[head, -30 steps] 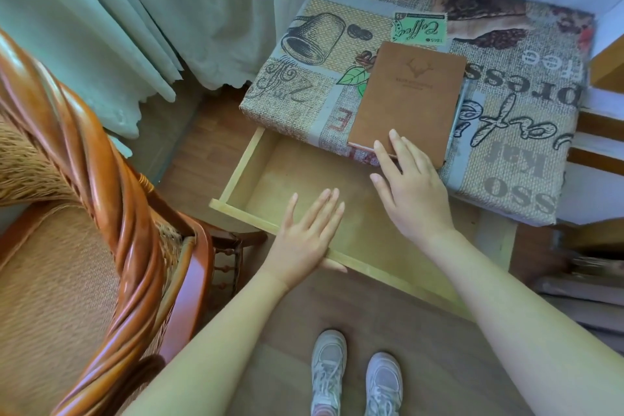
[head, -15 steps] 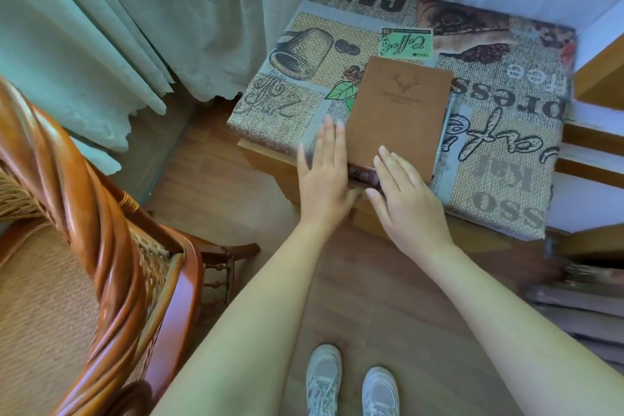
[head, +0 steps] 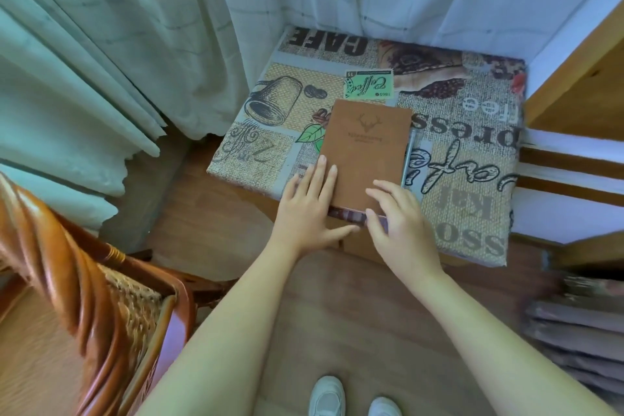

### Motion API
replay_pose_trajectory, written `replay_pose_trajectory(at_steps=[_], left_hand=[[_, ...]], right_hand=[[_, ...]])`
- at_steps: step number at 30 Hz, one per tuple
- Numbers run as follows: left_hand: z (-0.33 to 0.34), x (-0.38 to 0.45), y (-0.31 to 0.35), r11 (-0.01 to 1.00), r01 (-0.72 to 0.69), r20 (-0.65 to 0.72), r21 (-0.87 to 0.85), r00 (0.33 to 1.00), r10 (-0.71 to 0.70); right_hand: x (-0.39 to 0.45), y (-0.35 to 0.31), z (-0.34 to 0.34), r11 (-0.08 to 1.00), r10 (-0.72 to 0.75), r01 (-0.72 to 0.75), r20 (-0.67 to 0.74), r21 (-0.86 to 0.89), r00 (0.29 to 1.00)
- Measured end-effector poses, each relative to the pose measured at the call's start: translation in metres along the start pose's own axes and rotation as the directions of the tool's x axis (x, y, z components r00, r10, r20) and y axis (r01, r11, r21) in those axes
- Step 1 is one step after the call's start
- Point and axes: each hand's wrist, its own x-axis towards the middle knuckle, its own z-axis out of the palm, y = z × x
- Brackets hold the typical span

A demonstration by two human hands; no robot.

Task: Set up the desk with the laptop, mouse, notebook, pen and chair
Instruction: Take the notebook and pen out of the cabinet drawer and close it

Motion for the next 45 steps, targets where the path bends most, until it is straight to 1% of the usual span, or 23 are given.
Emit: replay_pose_trajectory(at_steps=[2,4,5,7,9,11,13,15,16,17,21,24,25,29,31,35,37,38,39,40,42,43,45], left_hand=[[-0.012,0.009,0.001,0.997,0.056,0.008,-0.053,0.998,-0.055],[-0.023,0.026,0.002,0.977,0.179,0.046,-0.112,0.984,-0.175],[-0.027,0.037,0.003,0.959,0.239,0.085,-0.149,0.97,-0.229],[-0.028,0.056,0.003,0.916,0.309,0.158,-0.256,0.948,-0.275],[-0.026,0.069,0.002,0.834,0.352,0.211,-0.424,0.934,-0.287],[-0.025,0.078,0.002,0.678,0.419,0.234,-0.603,0.906,-0.352],[-0.027,0.085,0.001,0.424,0.49,0.298,-0.761,0.846,-0.442],[-0.032,0.092,-0.003,0.146,0.53,0.413,-0.835,0.781,-0.469],[-0.034,0.095,-0.005,0.054,0.546,0.466,-0.836,0.759,-0.454],[-0.037,0.099,-0.008,0.004,0.557,0.503,-0.83,0.752,-0.427],[-0.047,0.106,-0.021,-0.047,0.572,0.558,-0.819,0.773,-0.301],[-0.056,0.109,-0.031,-0.11,0.63,0.639,-0.769,0.757,-0.134],[-0.059,0.109,-0.033,-0.114,0.64,0.65,-0.76,0.754,-0.096],[-0.065,0.109,-0.057,-0.105,0.634,0.641,-0.767,0.765,-0.062],[-0.066,0.105,-0.071,-0.105,0.64,0.646,-0.761,0.762,-0.041],[-0.072,0.098,-0.083,-0.099,0.659,0.658,-0.746,0.752,0.046],[-0.075,0.097,-0.084,-0.125,0.653,0.652,-0.747,0.756,0.056],[-0.076,0.097,-0.084,-0.134,0.646,0.646,-0.751,0.762,0.053],[-0.078,0.096,-0.084,-0.137,0.64,0.64,-0.756,0.767,0.051],[-0.081,0.096,-0.083,-0.134,0.635,0.635,-0.761,0.771,0.051],[-0.09,0.096,-0.08,-0.128,0.619,0.617,-0.775,0.785,0.055],[-0.096,0.097,-0.078,-0.124,0.61,0.607,-0.783,0.792,0.061],[-0.114,0.101,-0.073,-0.122,0.59,0.586,-0.798,0.807,0.075]], right_hand=[[0.012,0.01,-0.013,0.982,0.183,-0.18,-0.079,0.05,0.98],[0.028,0.022,-0.021,0.928,0.366,-0.354,-0.099,0.116,0.925],[0.036,0.027,-0.023,0.905,0.42,-0.408,-0.098,0.12,0.902],[0.049,0.033,-0.025,0.893,0.449,-0.447,-0.081,0.041,0.89],[0.058,0.031,-0.02,0.893,0.439,-0.441,-0.037,-0.096,0.898],[0.062,0.029,-0.014,0.887,0.432,-0.432,-0.036,-0.166,0.901],[0.065,0.026,-0.008,0.884,0.433,-0.44,-0.08,-0.158,0.898],[0.067,0.024,-0.004,0.88,0.44,-0.454,-0.122,-0.137,0.89],[0.067,0.022,-0.002,0.874,0.451,-0.468,-0.141,-0.127,0.881],[0.069,0.021,-0.001,0.867,0.467,-0.486,-0.159,-0.115,0.87],[0.078,0.015,0.004,0.849,0.506,-0.525,-0.187,-0.066,0.842],[0.085,0.013,0.006,0.828,0.538,-0.557,-0.192,-0.061,0.821],[0.086,0.013,0.006,0.818,0.555,-0.572,-0.183,-0.059,0.812],[0.089,0.012,0.008,0.776,0.614,-0.627,-0.147,-0.068,0.776],[0.087,0.01,0.008,0.78,0.602,-0.615,-0.133,-0.112,0.788],[0.089,0.006,0.007,0.807,0.517,-0.532,-0.129,-0.257,0.846],[0.094,0.007,0.005,0.809,0.513,-0.528,-0.127,-0.257,0.849],[0.096,0.006,0.002,0.807,0.533,-0.546,-0.124,-0.223,0.837],[0.098,0.004,-0.002,0.795,0.573,-0.587,-0.125,-0.152,0.81],[0.1,0.003,-0.008,0.765,0.633,-0.642,-0.127,-0.047,0.763],[0.1,-0.002,-0.025,0.659,0.75,-0.723,-0.106,0.205,0.653],[0.1,-0.005,-0.035,0.592,0.792,-0.733,-0.07,0.334,0.607],[0.098,-0.015,-0.062,0.44,0.832,-0.693,0.031,0.571,0.554]])
